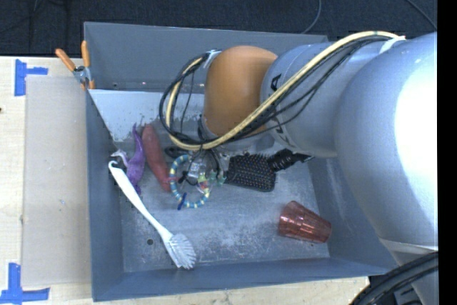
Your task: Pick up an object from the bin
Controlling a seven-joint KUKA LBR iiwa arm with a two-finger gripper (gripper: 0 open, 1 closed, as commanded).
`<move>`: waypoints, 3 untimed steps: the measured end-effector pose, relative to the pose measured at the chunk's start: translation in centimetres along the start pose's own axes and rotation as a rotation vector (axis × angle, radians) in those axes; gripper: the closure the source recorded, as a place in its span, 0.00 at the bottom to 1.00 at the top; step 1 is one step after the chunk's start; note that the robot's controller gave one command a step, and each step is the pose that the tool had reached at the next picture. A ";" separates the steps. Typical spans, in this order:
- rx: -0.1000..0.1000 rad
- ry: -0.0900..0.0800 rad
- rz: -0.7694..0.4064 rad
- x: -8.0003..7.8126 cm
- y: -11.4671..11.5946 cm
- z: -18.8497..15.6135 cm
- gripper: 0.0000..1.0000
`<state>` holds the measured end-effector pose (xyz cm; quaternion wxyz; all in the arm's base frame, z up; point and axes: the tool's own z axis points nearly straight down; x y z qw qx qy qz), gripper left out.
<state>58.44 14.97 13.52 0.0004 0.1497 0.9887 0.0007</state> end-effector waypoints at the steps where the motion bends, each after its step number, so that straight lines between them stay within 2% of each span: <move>1: 0.008 0.012 0.099 -1.6 -1.9 6.4 1.00; 2: 0.007 0.011 0.082 -2.2 -2.1 7.1 1.00; 3: 0.007 0.012 0.095 -3.6 -2.8 6.6 1.00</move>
Offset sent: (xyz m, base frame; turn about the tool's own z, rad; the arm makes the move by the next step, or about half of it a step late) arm 0.0262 -0.0250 -0.0509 0.0526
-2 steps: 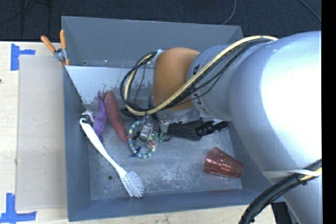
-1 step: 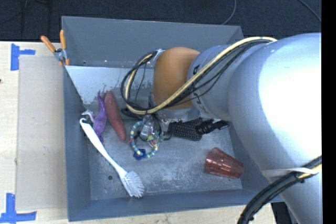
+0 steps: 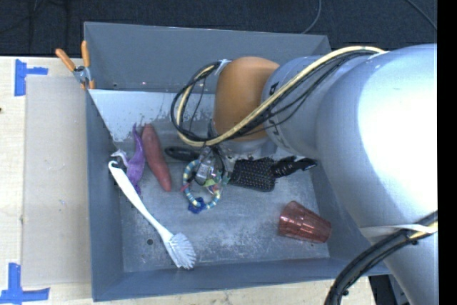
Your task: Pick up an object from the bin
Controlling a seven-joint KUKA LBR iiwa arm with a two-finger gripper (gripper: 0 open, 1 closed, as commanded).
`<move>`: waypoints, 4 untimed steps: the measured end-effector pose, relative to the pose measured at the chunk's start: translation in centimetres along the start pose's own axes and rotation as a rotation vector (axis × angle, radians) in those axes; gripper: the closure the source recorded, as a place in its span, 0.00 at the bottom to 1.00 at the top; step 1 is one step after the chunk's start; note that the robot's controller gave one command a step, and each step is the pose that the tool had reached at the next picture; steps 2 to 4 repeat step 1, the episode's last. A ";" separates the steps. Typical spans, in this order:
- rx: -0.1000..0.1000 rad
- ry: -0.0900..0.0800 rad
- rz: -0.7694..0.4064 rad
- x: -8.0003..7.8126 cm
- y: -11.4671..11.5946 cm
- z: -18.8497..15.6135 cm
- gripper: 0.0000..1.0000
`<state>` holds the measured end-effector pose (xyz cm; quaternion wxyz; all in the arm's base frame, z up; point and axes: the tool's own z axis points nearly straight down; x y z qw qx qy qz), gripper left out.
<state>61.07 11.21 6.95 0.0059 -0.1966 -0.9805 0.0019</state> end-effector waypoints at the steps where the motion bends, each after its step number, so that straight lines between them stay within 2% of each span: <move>1: 0.000 0.001 0.094 -0.2 -0.8 0.0 1.00; 4: 0.000 0.001 0.094 -0.2 -0.8 0.0 1.00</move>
Offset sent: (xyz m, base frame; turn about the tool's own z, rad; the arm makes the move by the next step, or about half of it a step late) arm 0.0012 -0.0070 0.0013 0.0410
